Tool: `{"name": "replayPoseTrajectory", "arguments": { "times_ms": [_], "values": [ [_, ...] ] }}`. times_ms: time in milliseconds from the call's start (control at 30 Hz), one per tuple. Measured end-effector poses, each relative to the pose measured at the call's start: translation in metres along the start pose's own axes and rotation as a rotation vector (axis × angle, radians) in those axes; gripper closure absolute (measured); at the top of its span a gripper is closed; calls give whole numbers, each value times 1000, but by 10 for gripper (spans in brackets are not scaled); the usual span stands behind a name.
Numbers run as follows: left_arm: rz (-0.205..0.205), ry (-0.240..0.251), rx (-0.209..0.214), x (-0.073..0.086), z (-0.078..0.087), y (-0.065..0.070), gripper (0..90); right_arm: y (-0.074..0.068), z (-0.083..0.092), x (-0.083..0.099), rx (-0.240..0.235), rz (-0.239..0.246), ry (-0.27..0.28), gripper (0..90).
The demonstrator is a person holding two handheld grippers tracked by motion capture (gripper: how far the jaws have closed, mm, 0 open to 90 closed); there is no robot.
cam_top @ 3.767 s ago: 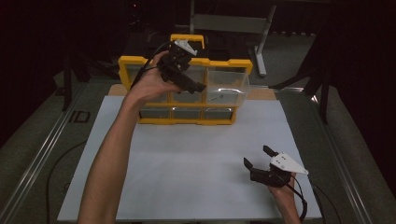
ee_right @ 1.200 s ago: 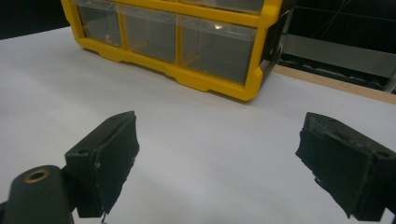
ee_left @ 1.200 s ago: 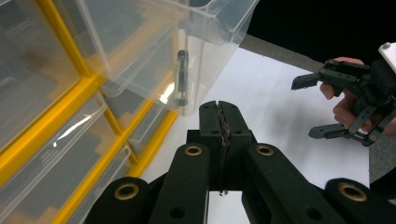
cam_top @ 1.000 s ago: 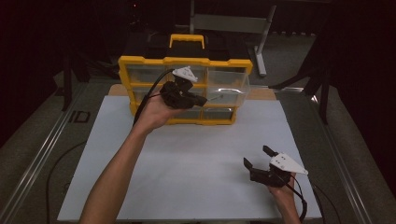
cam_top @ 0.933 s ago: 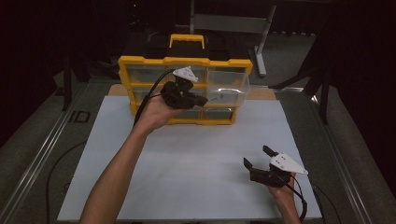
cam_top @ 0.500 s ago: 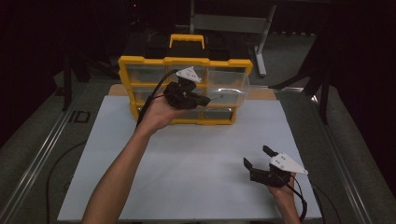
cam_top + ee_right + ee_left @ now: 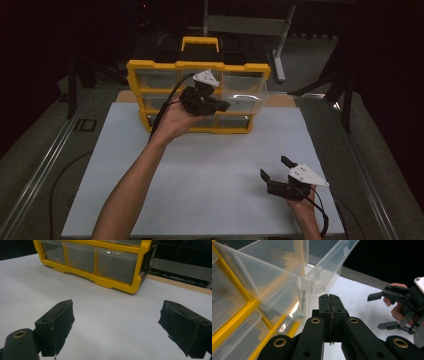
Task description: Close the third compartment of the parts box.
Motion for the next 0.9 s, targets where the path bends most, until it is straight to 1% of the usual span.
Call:
{"name": "replayPoseTrajectory", "arguments": {
  "times_ms": [167,300,433,533,767,900],
  "values": [
    [-2,3,-1,-3,-4,-1,900,0,0,0,1,-1,-1,116],
    [3,17,8,-6,-7,-2,900,0,0,0,-1,-1,-1,116],
    [9,16,5,-6,-10,-3,900,1,0,0,2,-1,0,116],
    [17,37,10,-9,-10,-4,900,1,0,0,1,-1,1,116],
    [9,31,1,-14,-16,-5,900,1,1,0,1,1,3,116],
    [20,39,-3,-15,-18,-7,900,2,1,-1,3,3,7,116]
  ]
}}
Point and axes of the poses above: each handheld gripper's, and its own axes: z roughly backward along the jaws, x roughly out of its underside, y roughly to its right, the point moved 8 cm from there along -z, roughly forward along the jaws, and after that the axes turned 15 degrees about x, right-handed, at the moved point
